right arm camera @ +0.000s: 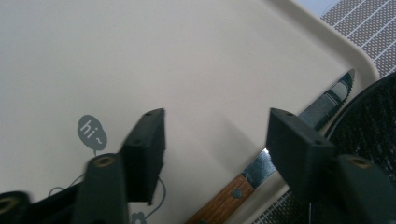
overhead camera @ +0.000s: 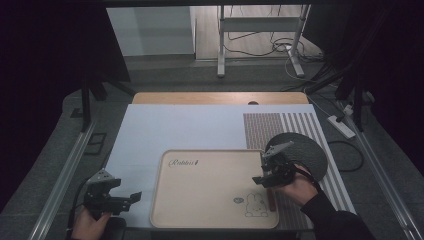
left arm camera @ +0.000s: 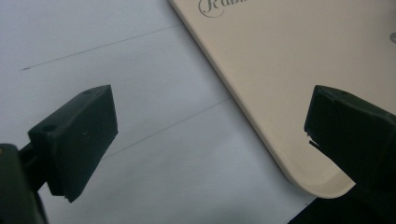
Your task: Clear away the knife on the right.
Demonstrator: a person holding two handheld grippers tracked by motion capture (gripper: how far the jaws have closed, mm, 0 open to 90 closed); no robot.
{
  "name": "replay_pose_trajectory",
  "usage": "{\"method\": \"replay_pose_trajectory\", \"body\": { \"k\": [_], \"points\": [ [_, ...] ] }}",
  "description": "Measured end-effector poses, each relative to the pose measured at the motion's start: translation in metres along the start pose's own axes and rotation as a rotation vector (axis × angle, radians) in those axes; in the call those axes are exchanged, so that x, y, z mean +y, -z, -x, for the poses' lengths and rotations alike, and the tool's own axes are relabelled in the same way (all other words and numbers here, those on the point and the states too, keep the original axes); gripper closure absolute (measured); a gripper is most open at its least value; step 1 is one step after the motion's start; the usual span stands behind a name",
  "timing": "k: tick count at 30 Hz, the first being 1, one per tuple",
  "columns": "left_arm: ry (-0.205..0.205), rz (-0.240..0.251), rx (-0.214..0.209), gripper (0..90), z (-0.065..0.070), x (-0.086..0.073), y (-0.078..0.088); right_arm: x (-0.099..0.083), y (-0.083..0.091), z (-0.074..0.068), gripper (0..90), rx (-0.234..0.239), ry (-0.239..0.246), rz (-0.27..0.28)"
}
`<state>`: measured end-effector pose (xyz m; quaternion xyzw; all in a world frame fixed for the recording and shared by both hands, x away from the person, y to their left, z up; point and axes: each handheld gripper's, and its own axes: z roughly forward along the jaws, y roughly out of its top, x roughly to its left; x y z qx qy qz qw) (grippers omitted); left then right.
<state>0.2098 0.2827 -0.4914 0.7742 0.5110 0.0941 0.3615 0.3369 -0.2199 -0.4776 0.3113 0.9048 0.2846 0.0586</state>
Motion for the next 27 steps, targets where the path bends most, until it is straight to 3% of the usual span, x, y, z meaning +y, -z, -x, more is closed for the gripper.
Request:
{"method": "replay_pose_trajectory", "body": {
  "k": [8, 12, 16, 27],
  "points": [
    [0.000, 0.000, 0.001, 3.3, 0.000, 0.000, 0.000, -0.002, 0.003, -0.003, 8.7, -0.024, -0.008, 0.010],
    [0.000, 0.001, 0.001, 3.3, 0.000, 0.000, 0.000, -0.005, 0.006, -0.003, 4.1, -0.031, -0.009, 0.014],
    [0.000, 0.001, 0.001, 3.3, 0.000, 0.000, 0.000, -0.010, 0.010, -0.003, 0.0, -0.066, 0.004, 0.038],
    [0.001, 0.001, 0.002, 3.3, 0.000, 0.000, 0.000, -0.028, 0.027, -0.002, 0.0, -0.125, -0.046, 0.106]
  ]
}}
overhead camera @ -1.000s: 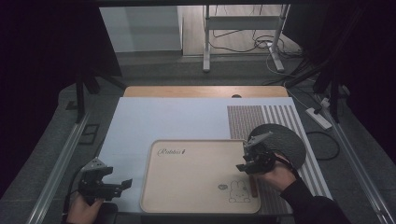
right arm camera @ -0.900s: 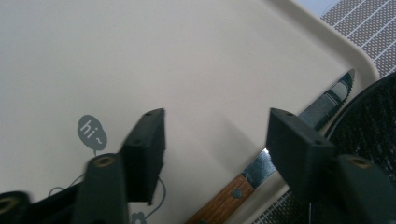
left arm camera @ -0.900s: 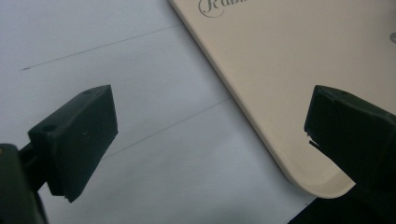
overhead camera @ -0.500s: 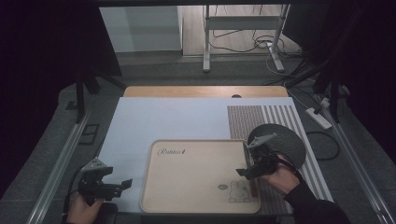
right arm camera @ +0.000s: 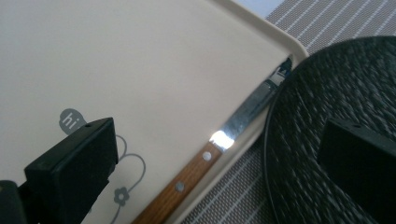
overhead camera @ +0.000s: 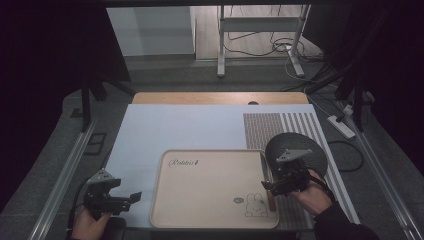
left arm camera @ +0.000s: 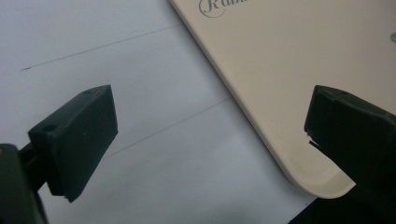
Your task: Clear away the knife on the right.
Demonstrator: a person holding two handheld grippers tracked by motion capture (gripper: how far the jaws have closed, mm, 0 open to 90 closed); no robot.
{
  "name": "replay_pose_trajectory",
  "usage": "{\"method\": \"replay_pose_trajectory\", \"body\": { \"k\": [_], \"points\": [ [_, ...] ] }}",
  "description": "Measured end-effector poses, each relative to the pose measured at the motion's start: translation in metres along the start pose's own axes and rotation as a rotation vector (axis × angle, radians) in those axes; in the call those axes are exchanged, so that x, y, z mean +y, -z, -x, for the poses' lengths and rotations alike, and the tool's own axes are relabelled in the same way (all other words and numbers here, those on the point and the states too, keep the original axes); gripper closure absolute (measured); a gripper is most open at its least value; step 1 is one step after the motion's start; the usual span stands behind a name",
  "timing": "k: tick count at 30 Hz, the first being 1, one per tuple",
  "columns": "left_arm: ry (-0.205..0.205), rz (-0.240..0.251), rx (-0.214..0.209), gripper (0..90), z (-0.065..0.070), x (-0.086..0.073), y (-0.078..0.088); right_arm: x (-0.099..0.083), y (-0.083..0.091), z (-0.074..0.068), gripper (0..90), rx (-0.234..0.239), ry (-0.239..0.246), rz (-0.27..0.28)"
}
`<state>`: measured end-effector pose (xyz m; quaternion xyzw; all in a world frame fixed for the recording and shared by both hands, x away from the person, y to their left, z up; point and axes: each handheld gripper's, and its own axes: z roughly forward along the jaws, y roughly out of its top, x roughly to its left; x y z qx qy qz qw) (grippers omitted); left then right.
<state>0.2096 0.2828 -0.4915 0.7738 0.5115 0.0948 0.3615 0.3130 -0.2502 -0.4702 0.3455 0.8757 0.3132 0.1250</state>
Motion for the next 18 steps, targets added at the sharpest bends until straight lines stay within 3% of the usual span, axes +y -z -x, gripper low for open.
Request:
{"method": "replay_pose_trajectory", "body": {
  "k": [18],
  "points": [
    [0.002, 0.001, 0.001, 3.3, 0.000, 0.000, 0.000, -0.034, 0.032, 0.008, 0.0, -0.067, -0.089, 0.053]
  ]
}}
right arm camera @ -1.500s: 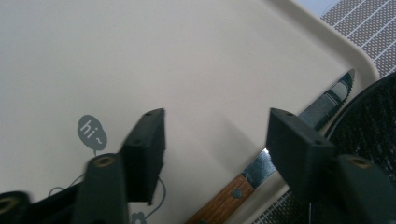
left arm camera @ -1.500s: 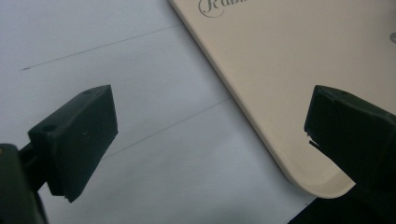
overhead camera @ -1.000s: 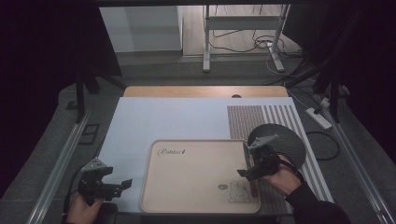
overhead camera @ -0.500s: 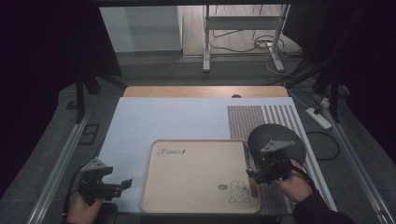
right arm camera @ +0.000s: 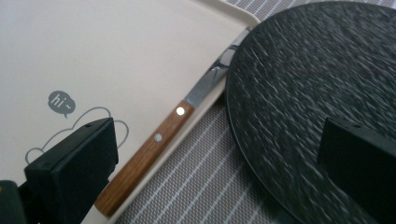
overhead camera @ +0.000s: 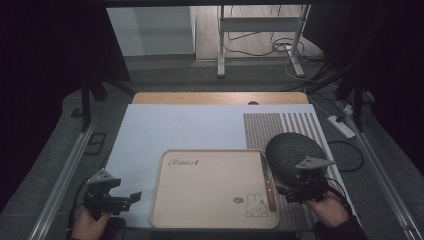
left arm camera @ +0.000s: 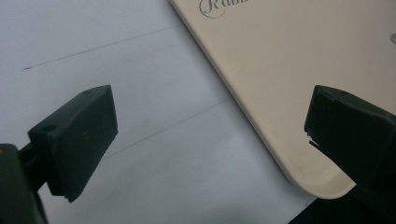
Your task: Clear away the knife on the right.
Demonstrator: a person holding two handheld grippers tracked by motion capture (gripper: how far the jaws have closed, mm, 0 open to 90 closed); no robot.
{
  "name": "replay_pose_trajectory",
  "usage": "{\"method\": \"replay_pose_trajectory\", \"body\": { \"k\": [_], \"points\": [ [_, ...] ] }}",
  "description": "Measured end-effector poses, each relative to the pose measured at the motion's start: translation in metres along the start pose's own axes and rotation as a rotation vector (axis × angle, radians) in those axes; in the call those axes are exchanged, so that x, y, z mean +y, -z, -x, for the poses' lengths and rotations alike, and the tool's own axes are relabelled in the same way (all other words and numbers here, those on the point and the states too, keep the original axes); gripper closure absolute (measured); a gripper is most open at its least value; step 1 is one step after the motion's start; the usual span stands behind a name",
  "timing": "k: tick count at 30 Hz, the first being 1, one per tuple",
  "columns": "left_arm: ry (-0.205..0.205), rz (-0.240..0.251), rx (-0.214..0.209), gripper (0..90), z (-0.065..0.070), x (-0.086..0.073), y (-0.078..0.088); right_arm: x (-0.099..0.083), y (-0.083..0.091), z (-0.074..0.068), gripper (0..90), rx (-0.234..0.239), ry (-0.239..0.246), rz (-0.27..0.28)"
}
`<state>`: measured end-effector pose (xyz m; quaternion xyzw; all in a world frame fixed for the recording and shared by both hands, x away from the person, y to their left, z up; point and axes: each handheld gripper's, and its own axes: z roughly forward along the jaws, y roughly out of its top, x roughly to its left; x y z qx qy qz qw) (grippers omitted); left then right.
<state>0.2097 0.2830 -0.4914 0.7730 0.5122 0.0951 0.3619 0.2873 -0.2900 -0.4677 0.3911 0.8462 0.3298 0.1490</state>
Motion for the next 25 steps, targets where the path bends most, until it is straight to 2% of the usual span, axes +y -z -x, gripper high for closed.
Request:
{"method": "replay_pose_trajectory", "body": {
  "k": [10, 16, 25],
  "points": [
    [0.002, 0.001, 0.000, 3.3, 0.000, 0.000, 0.000, -0.016, 0.014, 0.002, 0.0, -0.022, -0.037, 0.007],
    [0.005, 0.001, -0.001, 3.2, -0.001, 0.000, 0.000, -0.021, 0.025, 0.003, 0.0, -0.047, -0.064, 0.041],
    [0.010, 0.005, -0.004, 3.1, -0.001, 0.000, 0.000, -0.031, 0.038, 0.004, 0.0, -0.076, -0.090, 0.061]
  ]
}}
